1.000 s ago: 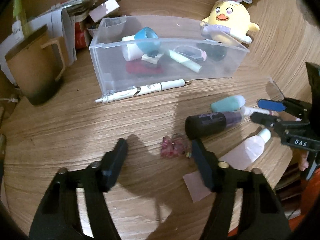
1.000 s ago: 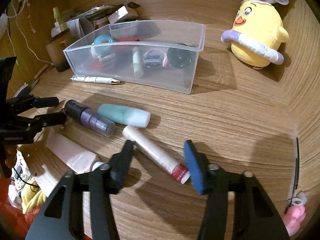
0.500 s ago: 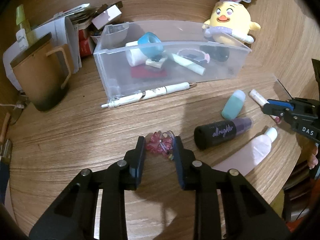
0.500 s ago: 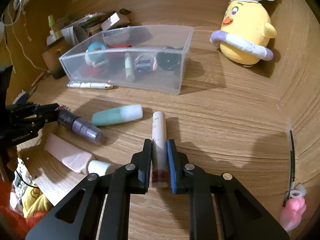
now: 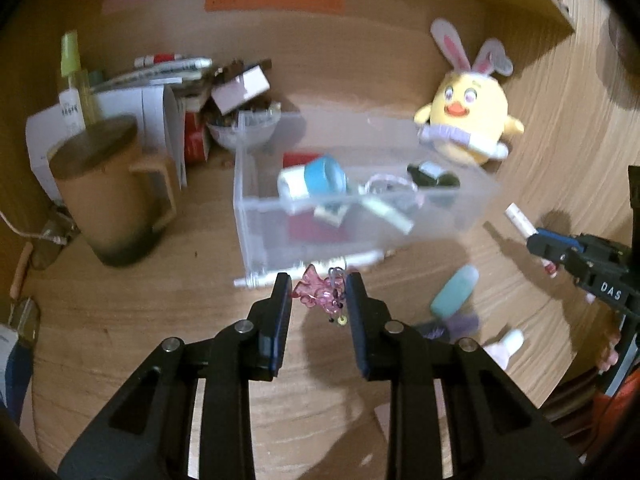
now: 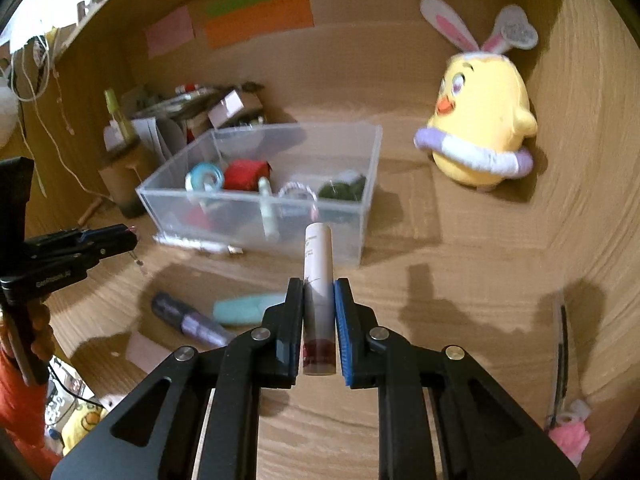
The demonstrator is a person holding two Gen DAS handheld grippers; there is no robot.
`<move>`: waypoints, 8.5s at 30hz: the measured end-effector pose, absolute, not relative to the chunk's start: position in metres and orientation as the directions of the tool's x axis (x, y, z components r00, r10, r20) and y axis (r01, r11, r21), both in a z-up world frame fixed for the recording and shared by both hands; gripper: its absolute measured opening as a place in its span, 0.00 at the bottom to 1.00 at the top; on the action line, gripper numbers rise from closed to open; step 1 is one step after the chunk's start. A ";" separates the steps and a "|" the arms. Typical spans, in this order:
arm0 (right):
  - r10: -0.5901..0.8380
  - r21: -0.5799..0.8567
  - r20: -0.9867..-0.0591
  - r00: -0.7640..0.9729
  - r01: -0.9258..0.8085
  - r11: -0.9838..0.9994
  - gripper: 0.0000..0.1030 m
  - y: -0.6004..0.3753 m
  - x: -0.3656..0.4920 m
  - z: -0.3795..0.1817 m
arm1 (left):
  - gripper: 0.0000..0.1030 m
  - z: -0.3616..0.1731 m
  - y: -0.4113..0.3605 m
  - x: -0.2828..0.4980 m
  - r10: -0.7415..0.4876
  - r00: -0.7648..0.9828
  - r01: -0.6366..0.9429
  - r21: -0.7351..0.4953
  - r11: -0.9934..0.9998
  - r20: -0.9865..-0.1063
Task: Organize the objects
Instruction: 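Drop the lipstick tube and pink hair clip into the box with both tools, then grasp the mint green tube with the right tool while the left grasps the purple bottle, then carry the mint tube and purple bottle toward the box with both tools, then open both tools to drop the mint tube and purple bottle into the clear box, then grasp the white pen with the left tool while the right grasps the pink cream tube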
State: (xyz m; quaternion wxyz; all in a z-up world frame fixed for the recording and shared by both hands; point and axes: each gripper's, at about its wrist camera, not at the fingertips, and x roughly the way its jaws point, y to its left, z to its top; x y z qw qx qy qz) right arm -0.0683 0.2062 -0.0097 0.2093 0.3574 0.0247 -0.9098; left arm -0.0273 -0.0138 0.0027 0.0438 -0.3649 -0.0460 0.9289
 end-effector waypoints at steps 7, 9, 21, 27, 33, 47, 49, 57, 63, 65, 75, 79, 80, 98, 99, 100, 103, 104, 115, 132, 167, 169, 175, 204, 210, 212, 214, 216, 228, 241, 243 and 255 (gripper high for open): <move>-0.398 0.097 -0.597 -0.696 0.430 -0.898 0.14 0.191 -0.079 0.018 | 0.27 0.027 -0.018 -0.035 0.111 -0.777 -0.041 -0.126 -0.991 -0.619; -0.408 0.104 -0.587 -0.699 0.435 -0.894 0.14 0.188 -0.082 0.022 | 0.27 0.032 -0.018 -0.038 0.113 -0.785 -0.041 -0.131 -0.991 -0.609; -0.478 0.150 -0.537 -0.696 0.478 -0.865 0.14 0.157 -0.114 0.039 | 0.27 0.053 -0.023 -0.061 0.102 -0.819 -0.030 -0.136 -0.990 -0.564; -0.484 0.156 -0.539 -0.690 0.483 -0.862 0.14 0.148 -0.137 0.044 | 0.27 0.045 -0.034 -0.078 0.084 -0.802 -0.003 -0.137 -0.991 -0.591; -0.463 0.135 -0.568 -0.680 0.477 -0.868 0.14 0.137 -0.159 0.039 | 0.27 0.029 -0.043 -0.093 0.083 -0.772 0.015 -0.148 -0.989 -0.630; -0.387 0.110 -0.691 -0.610 0.441 -0.891 0.14 0.126 -0.202 -0.011 | 0.27 0.009 -0.038 -0.111 0.082 -0.747 0.004 -0.127 -0.992 -0.660; -0.377 0.104 -0.703 -0.603 0.437 -0.893 0.14 0.125 -0.205 -0.018 | 0.27 0.009 -0.036 -0.111 0.079 -0.747 -0.002 -0.117 -0.993 -0.660; -0.351 0.081 -0.732 -0.584 0.437 -0.896 0.14 0.121 -0.209 -0.031 | 0.27 0.005 -0.031 -0.116 0.082 -0.733 -0.018 -0.101 -0.995 -0.675; -0.347 0.075 -0.743 -0.573 0.444 -0.893 0.19 0.119 -0.206 -0.031 | 0.35 0.007 -0.028 -0.115 0.092 -0.729 -0.027 -0.106 -0.994 -0.678; -0.346 0.075 -0.741 -0.576 0.441 -0.894 0.28 0.120 -0.205 -0.029 | 0.40 0.009 -0.027 -0.113 0.093 -0.732 -0.029 -0.105 -0.994 -0.675; -0.344 0.039 -0.689 -0.638 0.442 -0.896 0.55 0.128 -0.178 -0.004 | 0.72 0.031 -0.025 -0.091 0.091 -0.766 -0.026 -0.110 -0.994 -0.637; -0.335 0.013 -0.664 -0.668 0.437 -0.899 0.62 0.135 -0.161 0.006 | 0.76 0.034 -0.020 -0.079 0.068 -0.774 -0.023 -0.080 -0.997 -0.630; -0.335 0.009 -0.660 -0.672 0.438 -0.899 0.62 0.137 -0.158 0.008 | 0.77 0.033 -0.019 -0.076 0.069 -0.773 -0.025 -0.079 -0.997 -0.631; -0.331 0.001 -0.684 -0.650 0.453 -0.892 0.70 0.170 -0.101 -0.012 | 0.87 -0.020 0.031 -0.044 0.236 -0.622 -0.192 -0.148 -0.970 -0.747; -0.333 0.002 -0.692 -0.641 0.459 -0.888 0.70 0.170 -0.100 -0.016 | 0.87 -0.023 0.034 -0.044 0.245 -0.610 -0.201 -0.153 -0.968 -0.754; -0.334 0.002 -0.701 -0.630 0.466 -0.885 0.70 0.169 -0.099 -0.020 | 0.87 -0.027 0.037 -0.044 0.252 -0.600 -0.211 -0.154 -0.965 -0.759; -0.322 -0.002 -0.724 -0.610 0.469 -0.883 0.70 0.169 -0.097 -0.031 | 0.87 -0.031 0.046 -0.042 0.264 -0.587 -0.242 -0.145 -0.959 -0.765; -0.320 0.003 -0.730 -0.604 0.466 -0.885 0.70 0.171 -0.097 -0.034 | 0.87 -0.032 0.048 -0.042 0.267 -0.586 -0.252 -0.140 -0.957 -0.765; -0.317 0.066 -0.745 -0.587 0.409 -0.910 0.70 0.197 -0.099 -0.039 | 0.85 -0.037 0.069 -0.052 0.292 -0.566 -0.341 -0.104 -0.934 -0.771; -0.355 0.067 -0.781 -0.513 0.498 -0.865 0.70 0.166 -0.098 -0.055 | 0.29 -0.048 0.051 -0.041 0.257 -0.541 -0.292 -0.108 -0.950 -0.801; -0.406 0.058 -0.676 -0.615 0.505 -0.861 0.22 0.152 -0.091 -0.017 | 0.25 0.012 0.021 -0.036 0.257 -0.712 -0.180 -0.184 -0.966 -0.653; -0.411 0.057 -0.663 -0.625 0.505 -0.861 0.22 0.152 -0.090 -0.011 | 0.25 0.020 0.018 -0.037 0.255 -0.729 -0.175 -0.187 -0.967 -0.635; -0.427 0.066 -0.625 -0.654 0.500 -0.863 0.22 0.152 -0.095 0.005 | 0.25 0.041 0.011 -0.039 0.241 -0.770 -0.161 -0.185 -0.969 -0.591; -0.413 0.076 -0.592 -0.692 0.463 -0.883 0.22 0.134 -0.173 0.028 | 0.25 0.028 -0.048 -0.109 0.130 -0.768 0.017 -0.222 -0.975 -0.627; -0.392 0.075 -0.652 -0.650 0.459 -0.885 0.22 0.127 -0.194 0.005 | 0.25 0.012 -0.054 -0.122 0.141 -0.738 0.029 -0.240 -0.970 -0.660; -0.380 0.072 -0.668 -0.640 0.452 -0.889 0.22 0.125 -0.199 -0.004 | 0.25 0.011 -0.051 -0.123 0.127 -0.741 0.033 -0.224 -0.974 -0.659; -0.373 0.074 -0.683 -0.628 0.449 -0.890 0.22 0.121 -0.203 -0.013 | 0.25 0.011 -0.049 -0.124 0.129 -0.741 0.029 -0.224 -0.974 -0.658; -0.372 0.078 -0.697 -0.614 0.450 -0.889 0.22 0.118 -0.207 -0.020 | 0.25 0.009 -0.046 -0.126 0.129 -0.738 0.025 -0.218 -0.976 -0.662; -0.348 0.051 -0.725 -0.595 0.457 -0.888 0.31 0.111 -0.208 -0.029 | 0.39 0.012 -0.033 -0.119 0.121 -0.737 -0.003 -0.177 -0.984 -0.664; -0.450 0.087 -0.665 -0.597 0.536 -0.840 0.43 0.129 -0.153 0.007 | 0.58 0.022 -0.045 -0.074 0.149 -0.738 -0.045 -0.172 -0.984 -0.658; -0.459 0.077 -0.664 -0.591 0.556 -0.828 0.46 0.130 -0.141 0.008 | 0.59 0.018 -0.048 -0.068 0.151 -0.726 -0.048 -0.170 -0.984 -0.671; -0.469 0.039 -0.710 -0.525 0.636 -0.771 0.58 0.111 -0.107 -0.021 | 0.61 -0.031 -0.049 -0.078 0.159 -0.615 -0.051 -0.163 -0.985 -0.772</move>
